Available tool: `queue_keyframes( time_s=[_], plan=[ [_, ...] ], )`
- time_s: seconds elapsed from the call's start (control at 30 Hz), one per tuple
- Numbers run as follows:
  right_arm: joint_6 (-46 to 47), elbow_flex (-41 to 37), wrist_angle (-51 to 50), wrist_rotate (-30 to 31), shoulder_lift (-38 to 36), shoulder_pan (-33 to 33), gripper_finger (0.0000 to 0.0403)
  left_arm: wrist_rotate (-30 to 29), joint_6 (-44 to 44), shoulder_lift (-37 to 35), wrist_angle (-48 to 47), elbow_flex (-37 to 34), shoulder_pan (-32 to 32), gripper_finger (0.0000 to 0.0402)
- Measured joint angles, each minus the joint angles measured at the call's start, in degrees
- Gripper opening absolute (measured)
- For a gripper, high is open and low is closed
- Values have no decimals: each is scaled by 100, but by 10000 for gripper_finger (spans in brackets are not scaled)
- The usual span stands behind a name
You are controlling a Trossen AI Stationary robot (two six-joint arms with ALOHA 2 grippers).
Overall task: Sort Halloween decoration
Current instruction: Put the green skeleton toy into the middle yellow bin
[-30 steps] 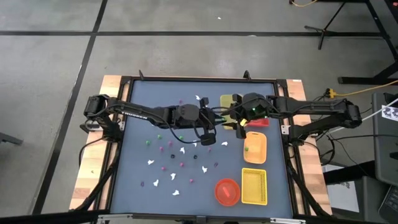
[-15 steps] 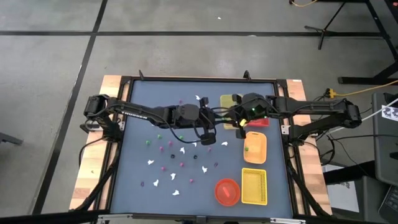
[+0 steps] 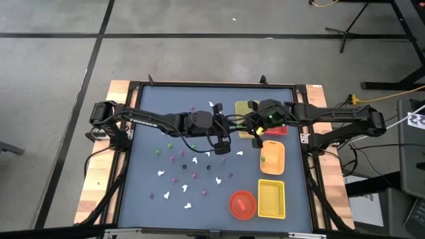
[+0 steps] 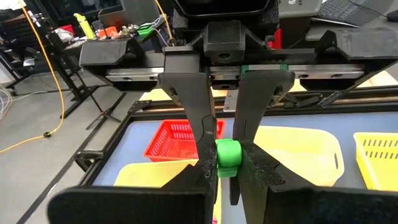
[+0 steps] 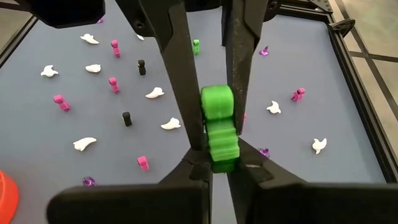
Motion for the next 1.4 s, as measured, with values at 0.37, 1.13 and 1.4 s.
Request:
queue_keyframes(
  time_s=[0.37,1.13,1.4],
  plan=[
    [0,0,-209,3,-2,-2,32,3,-100,0,-7,-2,-2,92],
    [1071,0,-4347,-977,-9,-2,33,-2,-189,0,-48,-7,-2,145],
    [1075,0,-4562,-1675,-9,-2,33,-3,-188,0,-48,-7,-2,145]
  ],
)
